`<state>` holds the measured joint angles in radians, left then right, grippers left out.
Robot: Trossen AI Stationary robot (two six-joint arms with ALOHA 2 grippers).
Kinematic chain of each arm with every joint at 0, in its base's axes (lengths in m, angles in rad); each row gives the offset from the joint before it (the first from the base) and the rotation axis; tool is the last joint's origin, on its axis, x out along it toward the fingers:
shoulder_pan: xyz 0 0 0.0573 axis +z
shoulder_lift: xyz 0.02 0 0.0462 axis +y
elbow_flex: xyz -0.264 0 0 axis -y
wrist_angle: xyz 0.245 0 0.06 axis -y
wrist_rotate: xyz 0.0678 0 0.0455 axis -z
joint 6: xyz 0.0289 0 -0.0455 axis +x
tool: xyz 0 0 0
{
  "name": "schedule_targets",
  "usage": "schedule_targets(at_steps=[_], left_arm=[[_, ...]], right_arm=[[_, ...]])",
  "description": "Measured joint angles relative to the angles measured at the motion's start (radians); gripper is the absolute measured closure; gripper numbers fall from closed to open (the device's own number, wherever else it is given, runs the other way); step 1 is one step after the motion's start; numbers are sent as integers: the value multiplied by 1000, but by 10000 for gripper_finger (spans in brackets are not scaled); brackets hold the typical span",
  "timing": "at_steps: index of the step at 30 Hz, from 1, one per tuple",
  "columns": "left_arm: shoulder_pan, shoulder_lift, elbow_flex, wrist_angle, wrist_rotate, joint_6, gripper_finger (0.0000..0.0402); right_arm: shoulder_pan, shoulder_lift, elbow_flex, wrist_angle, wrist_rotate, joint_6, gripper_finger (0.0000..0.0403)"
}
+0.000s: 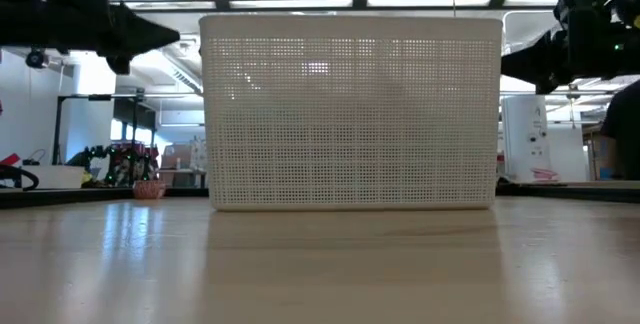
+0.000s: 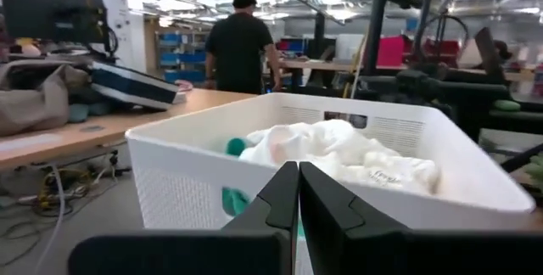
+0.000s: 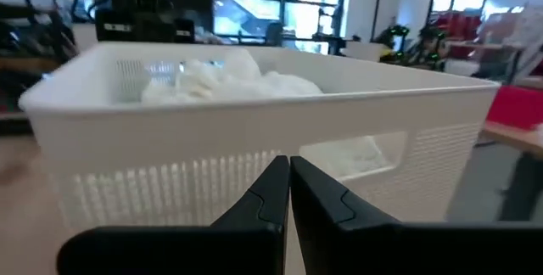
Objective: Sort clothes
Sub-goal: Return to Home Position
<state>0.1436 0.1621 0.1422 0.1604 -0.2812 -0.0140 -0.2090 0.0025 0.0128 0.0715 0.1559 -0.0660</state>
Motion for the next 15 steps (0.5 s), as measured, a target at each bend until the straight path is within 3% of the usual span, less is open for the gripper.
schedule_targets(at_steps=[4,15], left_arm=[[0,-21,-93,113,-24,-2,402],[-6,-39,-132,79,5,2,402]], right_arm=[[100,8,0,-15,131,-80,403],[117,129,-1,-15,158,-57,403]])
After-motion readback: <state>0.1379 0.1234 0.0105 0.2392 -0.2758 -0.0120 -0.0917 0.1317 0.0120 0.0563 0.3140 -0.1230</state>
